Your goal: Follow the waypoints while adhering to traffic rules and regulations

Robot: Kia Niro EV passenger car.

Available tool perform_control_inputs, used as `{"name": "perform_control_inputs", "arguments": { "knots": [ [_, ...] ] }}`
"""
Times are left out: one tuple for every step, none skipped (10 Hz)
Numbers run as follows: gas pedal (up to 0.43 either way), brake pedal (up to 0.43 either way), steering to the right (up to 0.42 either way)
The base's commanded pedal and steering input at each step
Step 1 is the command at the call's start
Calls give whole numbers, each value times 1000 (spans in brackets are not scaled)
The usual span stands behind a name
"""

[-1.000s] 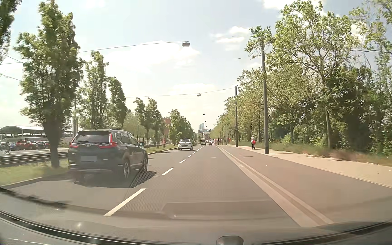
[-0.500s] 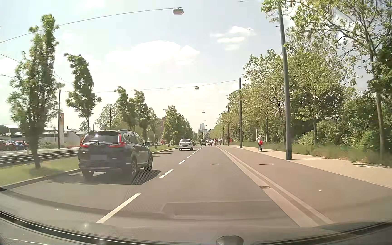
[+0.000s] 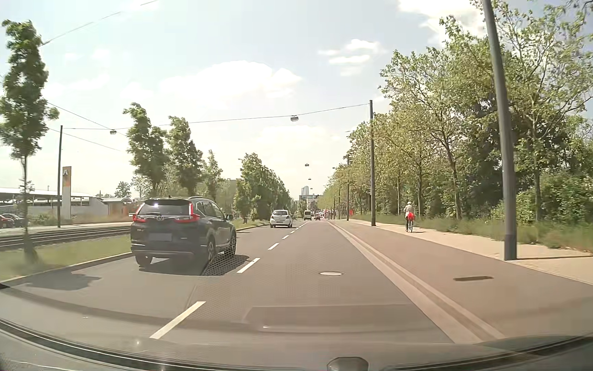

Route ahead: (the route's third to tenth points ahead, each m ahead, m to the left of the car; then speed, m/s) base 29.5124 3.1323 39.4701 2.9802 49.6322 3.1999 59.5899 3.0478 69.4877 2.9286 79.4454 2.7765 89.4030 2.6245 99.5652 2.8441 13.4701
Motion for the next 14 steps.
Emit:
{"name": "perform_control_inputs", "arguments": {
  "knots": [
    [98,30,1],
    [98,30,1],
    [98,30,1],
    [98,30,1],
    [98,30,1],
    [98,30,1],
    [98,30,1],
    [98,30,1],
    [98,30,1],
    [98,30,1],
    [98,30,5],
    [98,30,5],
    [98,30,4],
    [98,30,3]
  ]
}}
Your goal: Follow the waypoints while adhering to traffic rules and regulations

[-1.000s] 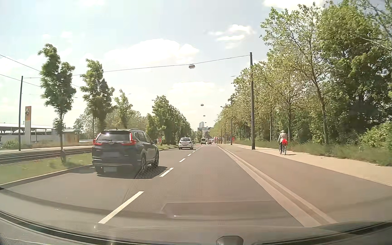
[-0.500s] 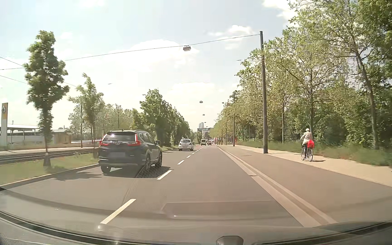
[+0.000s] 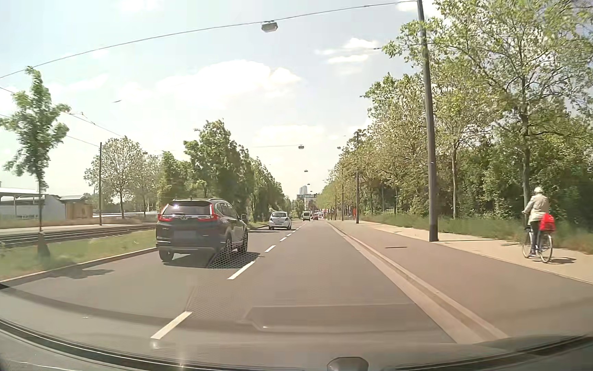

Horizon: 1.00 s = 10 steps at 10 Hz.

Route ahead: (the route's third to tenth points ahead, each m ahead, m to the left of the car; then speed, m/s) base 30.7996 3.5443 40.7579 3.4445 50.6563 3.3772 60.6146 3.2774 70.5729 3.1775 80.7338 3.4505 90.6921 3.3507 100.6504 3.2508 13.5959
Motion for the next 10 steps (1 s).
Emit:
{"name": "perform_control_inputs", "arguments": {
  "knots": [
    [98,30,2],
    [98,30,2],
    [87,30,2],
    [87,30,2],
    [87,30,2],
    [87,30,2],
    [87,30,2],
    [87,30,1],
    [87,30,1],
    [87,30,1]
  ]
}}
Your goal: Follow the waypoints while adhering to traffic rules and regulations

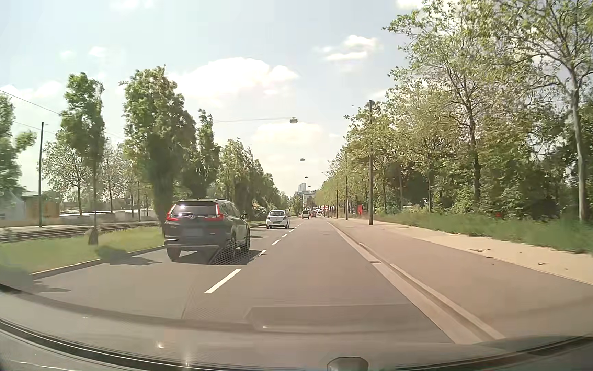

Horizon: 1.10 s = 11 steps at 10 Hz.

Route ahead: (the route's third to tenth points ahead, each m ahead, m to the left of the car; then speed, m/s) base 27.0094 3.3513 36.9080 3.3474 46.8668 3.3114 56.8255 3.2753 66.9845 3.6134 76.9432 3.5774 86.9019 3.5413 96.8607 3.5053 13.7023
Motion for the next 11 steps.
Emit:
{"name": "perform_control_inputs", "arguments": {
  "knots": [
    [87,30,-1],
    [87,30,-4],
    [87,30,-5],
    [87,30,-5],
    [87,30,-5],
    [87,30,-3],
    [87,30,-1],
    [79,30,-1],
    [79,30,0],
    [79,30,0],
    [79,30,0]
  ]
}}
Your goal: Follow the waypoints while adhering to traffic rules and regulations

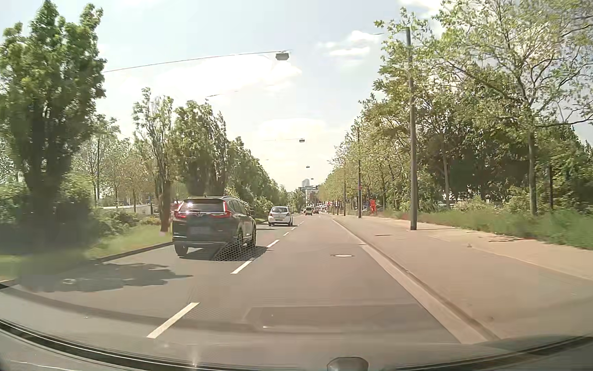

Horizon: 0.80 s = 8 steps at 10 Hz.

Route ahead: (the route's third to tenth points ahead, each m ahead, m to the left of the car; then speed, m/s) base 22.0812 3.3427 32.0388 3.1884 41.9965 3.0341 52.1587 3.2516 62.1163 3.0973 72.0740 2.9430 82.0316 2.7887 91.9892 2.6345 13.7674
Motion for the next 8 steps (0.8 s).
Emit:
{"name": "perform_control_inputs", "arguments": {
  "knots": [
    [79,30,0],
    [79,30,0],
    [79,30,0],
    [79,30,1],
    [67,30,1],
    [47,30,2],
    [28,30,2],
    [0,30,2]
  ]
}}
